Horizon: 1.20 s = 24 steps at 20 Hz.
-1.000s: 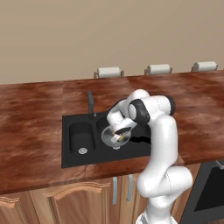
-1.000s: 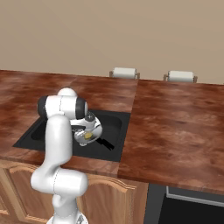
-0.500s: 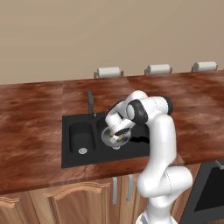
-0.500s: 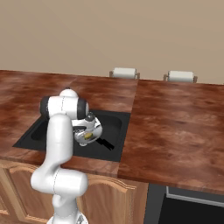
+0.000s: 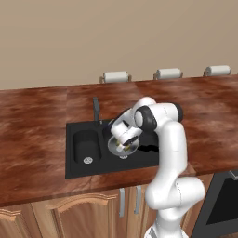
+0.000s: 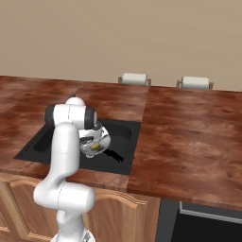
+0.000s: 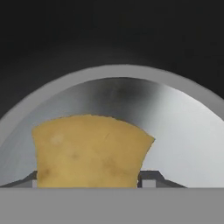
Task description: Pick the pan and sponge and place them into the sink. Then turn on the water.
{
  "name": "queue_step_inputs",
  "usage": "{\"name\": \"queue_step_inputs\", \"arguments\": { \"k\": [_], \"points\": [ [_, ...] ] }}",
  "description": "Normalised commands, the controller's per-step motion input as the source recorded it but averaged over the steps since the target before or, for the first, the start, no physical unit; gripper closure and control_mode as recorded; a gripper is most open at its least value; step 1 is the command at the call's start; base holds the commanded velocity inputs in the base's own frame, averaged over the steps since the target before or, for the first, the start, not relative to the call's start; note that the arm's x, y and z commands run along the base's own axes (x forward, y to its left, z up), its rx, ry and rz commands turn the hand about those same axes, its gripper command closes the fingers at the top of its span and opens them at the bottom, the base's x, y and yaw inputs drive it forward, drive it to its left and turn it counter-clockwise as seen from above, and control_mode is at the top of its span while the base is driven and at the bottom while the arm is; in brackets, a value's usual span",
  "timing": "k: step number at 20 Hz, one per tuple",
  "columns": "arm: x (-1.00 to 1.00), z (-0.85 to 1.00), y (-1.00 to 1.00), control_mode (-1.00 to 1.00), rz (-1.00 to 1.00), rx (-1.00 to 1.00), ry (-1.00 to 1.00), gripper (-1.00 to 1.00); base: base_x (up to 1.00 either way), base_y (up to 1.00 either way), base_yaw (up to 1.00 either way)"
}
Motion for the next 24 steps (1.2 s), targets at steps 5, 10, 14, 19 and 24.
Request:
{"name": "queue_step_inputs", "arguments": {
  "k": [5, 10, 14, 19, 24],
  "points": [
    [-0.01, -0.03, -0.03, -1.00, 0.00, 0.01, -0.01, -1.00, 0.00, 0.00, 0.00],
    [-0.12, 0.11, 0.00, -1.00, 0.00, 0.06, 0.00, -1.00, 0.00, 0.00, 0.00],
    [-0.08, -0.01, 0.02, -1.00, 0.01, 0.04, 0.00, -1.00, 0.00, 0.00, 0.00],
    [0.03, -0.20, 0.00, -1.00, 0.02, 0.00, 0.00, -1.00, 0.00, 0.00, 0.00],
    [0.06, -0.33, 0.00, -1.00, 0.01, -0.05, -0.05, -1.00, 0.00, 0.00, 0.00]
  ]
}}
